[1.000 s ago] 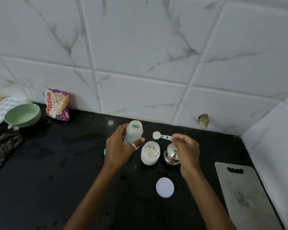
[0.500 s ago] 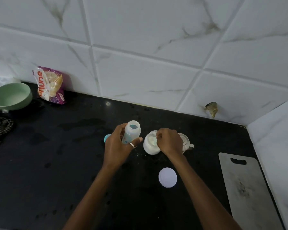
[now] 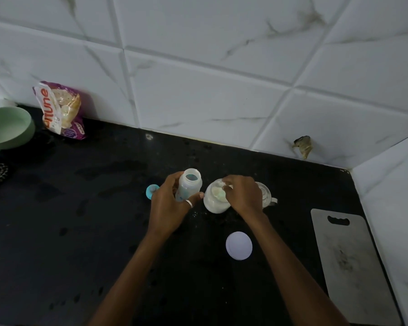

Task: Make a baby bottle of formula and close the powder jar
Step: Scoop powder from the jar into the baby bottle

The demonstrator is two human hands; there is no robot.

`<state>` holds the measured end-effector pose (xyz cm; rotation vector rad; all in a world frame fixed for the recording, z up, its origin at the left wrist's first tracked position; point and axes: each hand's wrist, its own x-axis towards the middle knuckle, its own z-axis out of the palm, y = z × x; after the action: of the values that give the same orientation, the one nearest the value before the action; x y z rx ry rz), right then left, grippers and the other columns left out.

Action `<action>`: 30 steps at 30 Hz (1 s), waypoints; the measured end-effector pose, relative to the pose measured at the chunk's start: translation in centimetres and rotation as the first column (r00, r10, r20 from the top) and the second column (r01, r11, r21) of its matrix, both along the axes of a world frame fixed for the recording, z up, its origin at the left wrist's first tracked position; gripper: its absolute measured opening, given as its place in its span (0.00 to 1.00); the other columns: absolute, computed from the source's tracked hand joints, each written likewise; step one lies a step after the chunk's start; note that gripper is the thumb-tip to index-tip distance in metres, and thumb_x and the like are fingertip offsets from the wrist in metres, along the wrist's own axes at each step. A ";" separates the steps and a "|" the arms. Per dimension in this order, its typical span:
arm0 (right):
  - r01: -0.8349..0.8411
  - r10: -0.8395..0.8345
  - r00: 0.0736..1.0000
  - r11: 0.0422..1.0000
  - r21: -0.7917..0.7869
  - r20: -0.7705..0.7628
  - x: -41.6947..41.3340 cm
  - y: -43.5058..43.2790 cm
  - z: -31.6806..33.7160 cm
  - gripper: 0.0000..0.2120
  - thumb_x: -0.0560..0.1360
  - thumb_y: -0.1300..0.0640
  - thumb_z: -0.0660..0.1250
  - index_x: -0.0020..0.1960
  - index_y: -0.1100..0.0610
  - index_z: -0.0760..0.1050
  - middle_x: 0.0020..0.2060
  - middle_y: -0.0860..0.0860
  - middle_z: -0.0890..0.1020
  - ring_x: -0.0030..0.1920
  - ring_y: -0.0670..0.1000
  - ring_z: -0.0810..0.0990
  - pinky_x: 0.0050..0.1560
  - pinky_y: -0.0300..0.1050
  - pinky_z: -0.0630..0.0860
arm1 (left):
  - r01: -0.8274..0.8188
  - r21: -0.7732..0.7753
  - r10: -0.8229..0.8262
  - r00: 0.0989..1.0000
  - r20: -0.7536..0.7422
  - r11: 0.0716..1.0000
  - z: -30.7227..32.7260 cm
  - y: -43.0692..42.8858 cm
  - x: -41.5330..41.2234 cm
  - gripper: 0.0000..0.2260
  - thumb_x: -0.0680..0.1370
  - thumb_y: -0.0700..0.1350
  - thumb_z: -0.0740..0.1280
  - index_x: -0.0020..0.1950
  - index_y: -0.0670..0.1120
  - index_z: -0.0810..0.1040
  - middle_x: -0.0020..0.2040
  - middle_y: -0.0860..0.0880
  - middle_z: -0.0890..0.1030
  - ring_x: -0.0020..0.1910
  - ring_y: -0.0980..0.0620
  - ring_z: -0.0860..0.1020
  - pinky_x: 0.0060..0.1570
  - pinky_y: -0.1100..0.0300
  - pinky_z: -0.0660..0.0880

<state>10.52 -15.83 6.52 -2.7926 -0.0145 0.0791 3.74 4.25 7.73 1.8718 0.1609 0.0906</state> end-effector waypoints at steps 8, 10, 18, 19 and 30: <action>-0.001 -0.045 0.983 0.967 0.255 0.177 -0.2 -1.5 1.1 0.06 0.79 0.55 0.71 0.51 0.54 0.86 0.44 0.48 0.88 0.46 0.48 0.84 0.49 0.48 0.81 | 0.006 0.016 -0.006 1.000 0.003 1.000 0.3 -0.5 -0.1 0.27 0.71 0.45 0.82 0.65 0.53 0.74 0.55 0.61 0.80 0.53 0.70 0.79 0.49 0.78 0.73; -0.005 -0.076 0.975 0.932 0.363 0.208 -0.6 -2.1 1.4 0.05 0.79 0.56 0.71 0.50 0.55 0.86 0.44 0.47 0.87 0.45 0.45 0.84 0.49 0.43 0.80 | 0.004 0.017 -0.005 1.000 0.010 1.000 0.4 -0.7 -0.2 0.27 0.70 0.45 0.82 0.66 0.52 0.75 0.56 0.59 0.81 0.54 0.68 0.79 0.49 0.78 0.74; 0.177 -0.345 0.932 0.699 0.692 0.110 -1.4 -6.8 2.9 0.09 0.82 0.53 0.67 0.56 0.55 0.84 0.47 0.43 0.85 0.48 0.34 0.82 0.49 0.29 0.76 | 0.024 0.032 -0.025 0.999 0.043 0.999 1.8 -2.2 -0.1 0.29 0.70 0.47 0.82 0.68 0.49 0.77 0.58 0.57 0.83 0.56 0.65 0.80 0.49 0.78 0.74; 0.188 -0.371 0.923 0.663 0.725 0.100 -1.5 -7.6 3.0 0.09 0.82 0.53 0.66 0.55 0.54 0.84 0.47 0.43 0.85 0.48 0.34 0.82 0.49 0.29 0.75 | 0.026 0.030 -0.027 0.999 0.043 0.999 2.1 -2.5 -0.1 0.28 0.70 0.47 0.82 0.68 0.51 0.77 0.57 0.59 0.82 0.56 0.65 0.80 0.49 0.78 0.74; 0.352 -0.477 0.871 0.448 0.822 -0.113 -2.2 -14.6 -3.0 0.15 0.83 0.45 0.62 0.48 0.50 0.84 0.46 0.47 0.87 0.52 0.47 0.84 0.55 0.48 0.79 | 0.059 0.050 -0.060 0.998 0.029 0.997 4.1 -6.6 -1.2 0.27 0.70 0.47 0.82 0.63 0.59 0.75 0.55 0.64 0.82 0.53 0.68 0.81 0.51 0.70 0.76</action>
<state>8.35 -30.38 3.51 -1.7481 0.4883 -0.2020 2.57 -2.40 11.85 1.9216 0.0829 0.0825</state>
